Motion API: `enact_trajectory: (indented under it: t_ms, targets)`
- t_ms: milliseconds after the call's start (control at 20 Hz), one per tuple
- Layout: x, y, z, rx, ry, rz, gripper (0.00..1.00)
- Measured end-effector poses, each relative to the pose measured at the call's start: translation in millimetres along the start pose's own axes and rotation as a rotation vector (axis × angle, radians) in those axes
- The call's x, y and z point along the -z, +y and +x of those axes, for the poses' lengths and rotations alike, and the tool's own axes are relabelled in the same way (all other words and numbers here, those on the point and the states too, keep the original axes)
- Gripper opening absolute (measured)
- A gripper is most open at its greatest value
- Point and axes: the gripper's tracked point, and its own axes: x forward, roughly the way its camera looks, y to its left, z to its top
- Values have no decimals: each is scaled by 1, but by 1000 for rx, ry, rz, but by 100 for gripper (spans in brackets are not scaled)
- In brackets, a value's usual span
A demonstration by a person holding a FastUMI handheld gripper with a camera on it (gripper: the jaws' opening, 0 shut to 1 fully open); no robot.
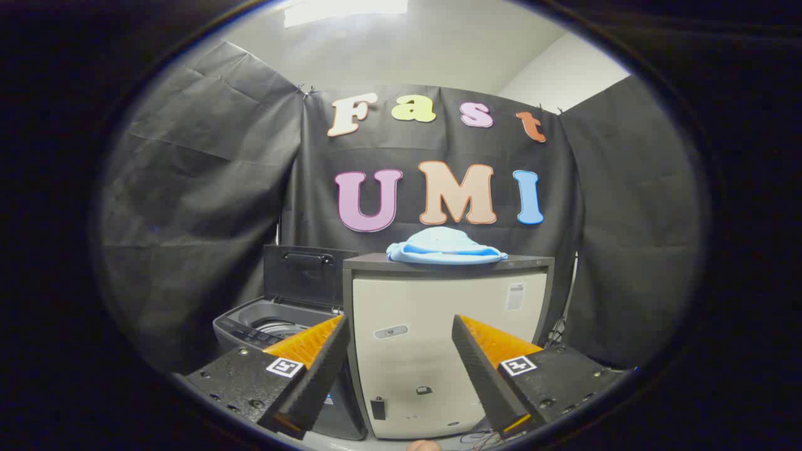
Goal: Put the clothes into the washing machine and then close the washing machine lid.
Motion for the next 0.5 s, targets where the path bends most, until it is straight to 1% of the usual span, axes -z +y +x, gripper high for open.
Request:
enact_trajectory:
  t_ms: [500]
  targets:
    - [-10, -1, 4, 10, 1, -2, 98]
